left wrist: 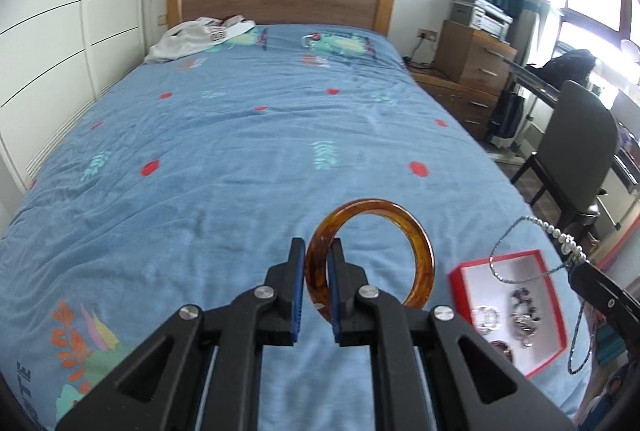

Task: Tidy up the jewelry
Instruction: 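Carry the necklace and amber bangle with both tools into the red box, then open the right tool to release the necklace while the left tool releases the bangle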

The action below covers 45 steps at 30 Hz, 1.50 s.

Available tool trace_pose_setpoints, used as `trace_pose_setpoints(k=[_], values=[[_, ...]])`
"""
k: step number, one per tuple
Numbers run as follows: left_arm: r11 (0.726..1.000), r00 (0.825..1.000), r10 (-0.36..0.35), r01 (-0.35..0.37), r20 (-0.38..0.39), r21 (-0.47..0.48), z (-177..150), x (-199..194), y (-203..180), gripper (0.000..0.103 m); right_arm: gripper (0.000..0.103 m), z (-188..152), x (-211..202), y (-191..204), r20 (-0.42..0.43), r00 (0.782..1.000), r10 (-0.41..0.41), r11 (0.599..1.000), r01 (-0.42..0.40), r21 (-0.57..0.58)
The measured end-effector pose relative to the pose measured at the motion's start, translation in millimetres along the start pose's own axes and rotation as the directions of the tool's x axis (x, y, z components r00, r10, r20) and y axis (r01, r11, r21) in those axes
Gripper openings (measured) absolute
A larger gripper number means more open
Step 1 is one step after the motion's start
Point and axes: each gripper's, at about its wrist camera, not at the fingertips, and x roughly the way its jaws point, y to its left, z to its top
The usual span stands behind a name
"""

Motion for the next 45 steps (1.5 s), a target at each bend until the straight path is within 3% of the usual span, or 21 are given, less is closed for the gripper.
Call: trace_pose_setpoints(k=[9, 16, 27, 39, 42, 45], values=[[0.987, 0.989, -0.134, 0.139, -0.066, 0.081, -20, 33, -119, 0.01, 0.006, 3, -44, -91, -0.02, 0.993, -0.114, 0.993, 0.115, 0.032], [0.972, 0.971, -0.17, 0.194, -0.169, 0.133, -51, 87, -185, 0.01, 0.006, -7, -27, -158, -0.09, 0.982, -0.167, 0.983, 0.173, 0.058], [0.968, 0.959, -0.118, 0.169, -0.258, 0.188, -80, 152, -214, 0.01, 0.006, -28, 23, -222, -0.184, 0.96, -0.21, 0.969, 0.229, 0.093], [0.972, 0.953, -0.083, 0.142, -0.292, 0.186, -92, 175, -218, 0.01, 0.01, -42, 42, -239, -0.266, 0.919, -0.292, 0.942, 0.325, 0.085], [0.97, 0.952, -0.073, 0.137, -0.297, 0.199, -93, 176, -219, 0.012, 0.01, -43, 41, -239, -0.262, 0.918, -0.299, 0.941, 0.329, 0.08], [0.97, 0.952, -0.072, 0.136, -0.298, 0.2, -93, 176, -220, 0.012, 0.016, -43, 39, -238, -0.258, 0.918, -0.3, 0.941, 0.33, 0.081]])
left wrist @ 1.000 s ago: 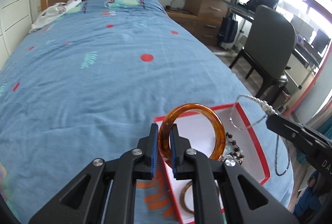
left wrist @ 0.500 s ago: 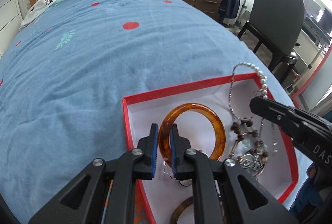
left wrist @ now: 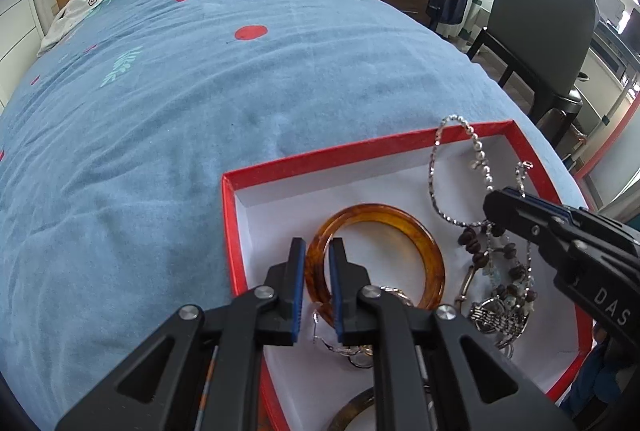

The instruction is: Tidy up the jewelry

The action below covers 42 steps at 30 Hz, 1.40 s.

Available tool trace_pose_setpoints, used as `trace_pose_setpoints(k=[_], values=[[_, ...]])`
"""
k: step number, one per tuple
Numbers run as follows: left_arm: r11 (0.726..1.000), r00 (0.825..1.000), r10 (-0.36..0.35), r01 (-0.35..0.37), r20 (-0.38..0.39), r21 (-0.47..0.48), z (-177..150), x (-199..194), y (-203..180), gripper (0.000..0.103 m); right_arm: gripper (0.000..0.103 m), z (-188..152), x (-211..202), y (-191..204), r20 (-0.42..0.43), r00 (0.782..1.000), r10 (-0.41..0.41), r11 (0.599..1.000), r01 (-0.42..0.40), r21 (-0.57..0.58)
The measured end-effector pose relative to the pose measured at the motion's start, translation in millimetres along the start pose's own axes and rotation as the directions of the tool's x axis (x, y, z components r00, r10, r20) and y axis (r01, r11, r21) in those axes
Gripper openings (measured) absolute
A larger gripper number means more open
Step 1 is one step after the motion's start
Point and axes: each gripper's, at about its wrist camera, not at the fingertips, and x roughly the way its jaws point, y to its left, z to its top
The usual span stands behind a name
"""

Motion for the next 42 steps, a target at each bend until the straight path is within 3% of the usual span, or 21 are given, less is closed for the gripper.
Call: trace_pose_setpoints(k=[2, 3, 4, 14, 27, 42], values=[[1.0, 1.0, -0.005, 0.005, -0.004, -0.009, 0, 1, 1, 0.012, 0.031, 0, -2, 1, 0.006, 1.0, -0.006, 1.0, 0.006, 0.001], [1.0, 1.0, -0.011, 0.011, -0.005, -0.014, 1, 0, 2, 0.012, 0.044, 0, -3, 0, 0.008, 1.0, -0.011, 1.0, 0.011, 0.003], [1.0, 1.0, -0.013, 0.013, -0.007, -0.017, 1, 0, 2, 0.012, 0.048, 0, -5, 0, 0.011, 1.0, -0.009, 1.0, 0.009, 0.005], [1.0, 0.999, -0.017, 0.017, 0.031, -0.001, -1, -21, -7, 0.031, 0.048, -2, -32, -4, 0.046, 0.999, -0.011, 1.0, 0.011, 0.011], [0.999, 0.993, 0.02, -0.016, 0.118, -0.039, -23, -90, -1, 0.037, 0.051, -22, -80, 3, 0.085, 0.996, -0.031, 0.999, 0.03, 0.013], [0.983, 0.966, 0.165, -0.144, 0.2, -0.112, -90, -189, 48, 0.05, 0.062, -77, -137, 48, 0.123, 0.992, -0.004, 1.0, 0.006, -0.012]])
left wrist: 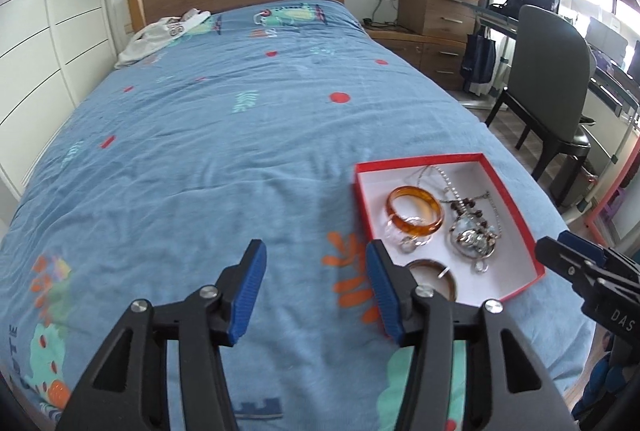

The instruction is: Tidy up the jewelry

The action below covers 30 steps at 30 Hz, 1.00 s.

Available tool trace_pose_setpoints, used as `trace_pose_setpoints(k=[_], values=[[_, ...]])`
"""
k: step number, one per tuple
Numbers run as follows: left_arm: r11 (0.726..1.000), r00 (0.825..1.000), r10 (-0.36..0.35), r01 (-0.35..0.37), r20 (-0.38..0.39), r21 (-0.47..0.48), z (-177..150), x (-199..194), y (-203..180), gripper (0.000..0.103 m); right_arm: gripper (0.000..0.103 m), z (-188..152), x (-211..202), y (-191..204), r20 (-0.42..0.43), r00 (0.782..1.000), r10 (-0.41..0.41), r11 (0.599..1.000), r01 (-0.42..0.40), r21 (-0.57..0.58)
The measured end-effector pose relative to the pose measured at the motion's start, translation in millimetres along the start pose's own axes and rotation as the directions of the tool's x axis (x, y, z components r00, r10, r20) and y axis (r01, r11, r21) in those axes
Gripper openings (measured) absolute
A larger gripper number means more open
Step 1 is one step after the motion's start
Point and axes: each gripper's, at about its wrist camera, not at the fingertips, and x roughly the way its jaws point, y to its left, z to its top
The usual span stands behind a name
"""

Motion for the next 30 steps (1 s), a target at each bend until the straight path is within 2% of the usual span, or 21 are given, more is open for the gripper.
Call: trace_pose_setpoints(k=[7, 9, 10, 17, 30], values=[[0.998, 0.998, 0.057, -0.057, 0.001, -0.026, -31, -25, 39, 0.052, 0.075, -28, -16, 40, 0.012, 1.0, 0.012, 0.999, -0.011, -0.051], [0.998, 0.998, 0.057, -0.058, -0.016, -0.032, -43, -28, 50, 0.061, 0.078, -36, -20, 49, 0.011, 1.0, 0.011, 0.998, -0.01, -0.061], [0.998, 0.998, 0.057, -0.058, -0.019, -0.037, -47, -30, 54, 0.061, 0.079, -40, -21, 54, 0.011, 1.0, 0.01, 0.998, -0.01, -0.066], [0.996, 0.999, 0.048, -0.048, -0.004, -0.073, -78, -49, 84, 0.061, 0.085, -64, -29, 82, 0.002, 1.0, 0.002, 0.995, -0.002, -0.097], [0.994, 0.997, 0.063, -0.06, 0.035, -0.094, -104, -76, 118, 0.061, 0.098, -89, -37, 119, 0.037, 0.999, -0.04, 0.988, 0.045, -0.147]])
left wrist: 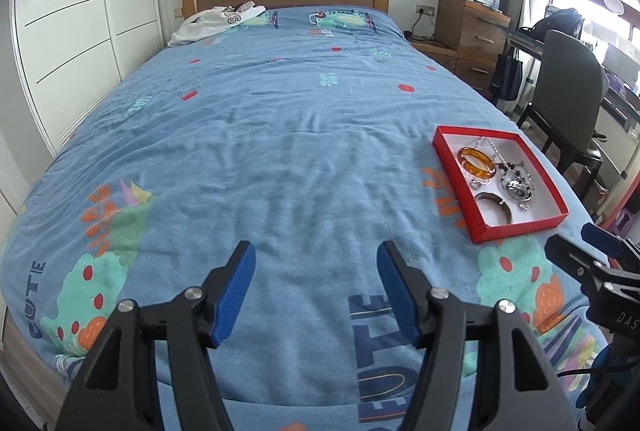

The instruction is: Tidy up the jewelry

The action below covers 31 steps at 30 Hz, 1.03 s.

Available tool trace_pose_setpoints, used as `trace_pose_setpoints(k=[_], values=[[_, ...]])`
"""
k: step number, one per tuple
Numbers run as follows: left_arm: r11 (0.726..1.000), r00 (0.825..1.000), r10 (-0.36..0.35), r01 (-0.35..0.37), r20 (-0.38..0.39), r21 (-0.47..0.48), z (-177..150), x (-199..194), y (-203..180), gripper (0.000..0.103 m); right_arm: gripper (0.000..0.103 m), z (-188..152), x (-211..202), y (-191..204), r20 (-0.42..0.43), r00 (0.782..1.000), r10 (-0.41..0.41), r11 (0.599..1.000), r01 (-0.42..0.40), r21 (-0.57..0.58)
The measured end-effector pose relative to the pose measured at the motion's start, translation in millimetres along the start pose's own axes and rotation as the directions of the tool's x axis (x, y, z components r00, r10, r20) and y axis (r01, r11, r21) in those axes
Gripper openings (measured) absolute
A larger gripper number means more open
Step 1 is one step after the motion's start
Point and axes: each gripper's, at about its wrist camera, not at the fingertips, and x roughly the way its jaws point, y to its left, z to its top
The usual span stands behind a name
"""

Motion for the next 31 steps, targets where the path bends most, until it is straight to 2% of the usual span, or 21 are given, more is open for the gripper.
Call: trace_pose_setpoints(k=[16, 31], values=[[1.0, 1.0, -0.008, 0.008, -0.016, -0.024, -14, 3, 13, 0.061, 0.099, -21, 4, -8, -0.045, 0.999, -0.029, 1.0, 0.03, 0.01], [1.0, 1.0, -0.023, 0.023, -0.021, -0.005, -15, 2, 6, 0.061, 0.102, -26, 2, -16, -0.034, 0.999, -0.04, 0.999, 0.04, 0.017]])
